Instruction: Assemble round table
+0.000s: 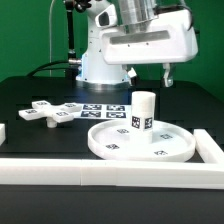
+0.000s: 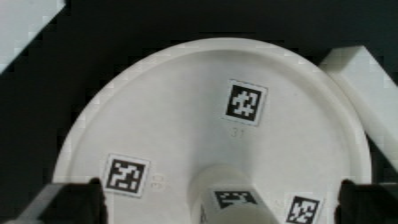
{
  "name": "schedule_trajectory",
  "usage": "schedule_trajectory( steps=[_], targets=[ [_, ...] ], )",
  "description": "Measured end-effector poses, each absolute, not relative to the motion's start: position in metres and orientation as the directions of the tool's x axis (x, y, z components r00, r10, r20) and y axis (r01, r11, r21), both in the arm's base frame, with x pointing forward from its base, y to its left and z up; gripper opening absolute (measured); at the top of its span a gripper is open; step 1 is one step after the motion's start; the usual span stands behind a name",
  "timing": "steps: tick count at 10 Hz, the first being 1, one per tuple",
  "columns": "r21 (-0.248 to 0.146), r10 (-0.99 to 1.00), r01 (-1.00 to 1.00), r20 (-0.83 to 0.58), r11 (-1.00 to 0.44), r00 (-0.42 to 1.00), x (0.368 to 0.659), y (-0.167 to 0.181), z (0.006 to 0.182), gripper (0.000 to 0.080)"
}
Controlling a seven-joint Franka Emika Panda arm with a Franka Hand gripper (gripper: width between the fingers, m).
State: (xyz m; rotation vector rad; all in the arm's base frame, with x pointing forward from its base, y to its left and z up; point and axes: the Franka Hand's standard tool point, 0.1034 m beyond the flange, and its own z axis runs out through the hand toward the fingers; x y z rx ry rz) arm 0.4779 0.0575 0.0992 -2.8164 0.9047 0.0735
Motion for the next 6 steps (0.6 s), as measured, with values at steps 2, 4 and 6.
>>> schedule_trajectory(
  steps=[2, 4, 6],
  targets=[
    [-0.150, -0.399, -0.401, -0.049, -0.904, 0.916, 0.4784, 0.0486, 0.0986, 0.0648],
    [-0.151, -0.317, -0.317, -0.023, -0.936, 0.948, 0.4766, 0.0471, 0.0966, 0.0648],
    [-0.152, -0.261, -0.260, -0.015, -0.953, 0.965, 0.4765, 0.0456, 0.0962, 0.0648]
  ],
)
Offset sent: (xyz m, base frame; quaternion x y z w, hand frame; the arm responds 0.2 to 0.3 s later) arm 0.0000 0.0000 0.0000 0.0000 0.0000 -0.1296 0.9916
